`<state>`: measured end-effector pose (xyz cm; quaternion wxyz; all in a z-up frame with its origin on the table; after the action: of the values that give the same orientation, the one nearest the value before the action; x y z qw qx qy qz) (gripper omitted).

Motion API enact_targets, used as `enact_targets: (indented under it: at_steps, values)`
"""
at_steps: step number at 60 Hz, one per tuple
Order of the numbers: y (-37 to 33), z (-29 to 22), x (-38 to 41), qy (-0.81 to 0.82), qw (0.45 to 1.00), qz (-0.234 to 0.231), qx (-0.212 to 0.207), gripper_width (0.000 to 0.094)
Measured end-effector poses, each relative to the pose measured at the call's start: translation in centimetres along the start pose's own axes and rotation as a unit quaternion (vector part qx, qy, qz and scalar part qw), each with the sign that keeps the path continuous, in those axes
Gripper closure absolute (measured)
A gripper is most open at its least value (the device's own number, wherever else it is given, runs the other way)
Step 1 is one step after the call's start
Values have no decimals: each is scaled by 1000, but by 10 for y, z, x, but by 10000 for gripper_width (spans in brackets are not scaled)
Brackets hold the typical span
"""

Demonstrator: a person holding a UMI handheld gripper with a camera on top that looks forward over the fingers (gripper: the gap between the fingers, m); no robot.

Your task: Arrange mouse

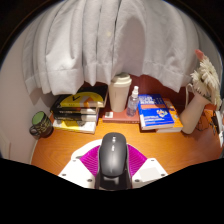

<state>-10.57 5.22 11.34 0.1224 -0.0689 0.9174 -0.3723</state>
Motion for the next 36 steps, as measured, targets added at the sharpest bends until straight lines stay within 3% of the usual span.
enact_targets:
  at_steps: [6,16,31,36]
  values:
    - [27,39,5,3,999,-11,39,570]
    - [55,74,21,11,997,-33,66,564]
    - [57,75,22,15,999,-28,43,431]
    - [57,72,30,10,998,-39,43,274]
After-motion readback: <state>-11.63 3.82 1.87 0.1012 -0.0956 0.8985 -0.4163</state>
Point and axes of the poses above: the point between the fingertips, and its own axes, seen from behind it with the camera up: x to the left, z down, y forward, the way the camera looks, the point moved 4 cm from there along -y, backward, against the way the camera looks, and after that the axes turned 15 degrees about -y, right-handed, at the moved point
